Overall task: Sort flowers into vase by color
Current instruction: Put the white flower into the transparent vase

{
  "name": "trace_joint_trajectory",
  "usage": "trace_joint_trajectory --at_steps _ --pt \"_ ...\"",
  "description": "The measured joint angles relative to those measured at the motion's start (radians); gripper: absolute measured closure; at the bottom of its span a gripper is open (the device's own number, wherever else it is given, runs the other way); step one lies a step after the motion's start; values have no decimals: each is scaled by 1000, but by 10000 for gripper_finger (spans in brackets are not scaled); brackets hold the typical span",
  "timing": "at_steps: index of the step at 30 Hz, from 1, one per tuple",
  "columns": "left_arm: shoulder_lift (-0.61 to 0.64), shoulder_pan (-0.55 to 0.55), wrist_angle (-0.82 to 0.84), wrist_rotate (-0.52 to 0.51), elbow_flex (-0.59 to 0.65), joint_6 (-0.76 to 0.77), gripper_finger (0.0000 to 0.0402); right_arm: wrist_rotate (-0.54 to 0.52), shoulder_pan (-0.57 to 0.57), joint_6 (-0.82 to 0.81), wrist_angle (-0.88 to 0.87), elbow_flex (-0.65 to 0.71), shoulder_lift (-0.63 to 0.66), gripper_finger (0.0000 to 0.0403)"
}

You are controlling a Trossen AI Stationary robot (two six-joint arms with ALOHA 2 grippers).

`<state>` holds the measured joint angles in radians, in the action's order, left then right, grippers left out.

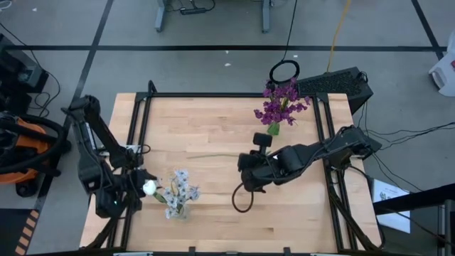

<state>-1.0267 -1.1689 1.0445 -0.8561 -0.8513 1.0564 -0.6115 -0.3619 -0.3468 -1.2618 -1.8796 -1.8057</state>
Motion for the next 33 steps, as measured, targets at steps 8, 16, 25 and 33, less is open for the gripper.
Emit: trace_joint_trajectory --at_steps 8,16,25,33 --pt "96 4 16 -129 0 -95 269 -45 29 55 25 -7 0 402" --pt "218 31 145 -259 0 -102 269 -46 87 164 134 -7 0 402" --pt "342 107 221 -298 -63 -224 269 -38 178 240 202 -7 0 402" --pt "342 206 56 -366 -185 -616 269 -29 220 283 274 -6 -16 402"
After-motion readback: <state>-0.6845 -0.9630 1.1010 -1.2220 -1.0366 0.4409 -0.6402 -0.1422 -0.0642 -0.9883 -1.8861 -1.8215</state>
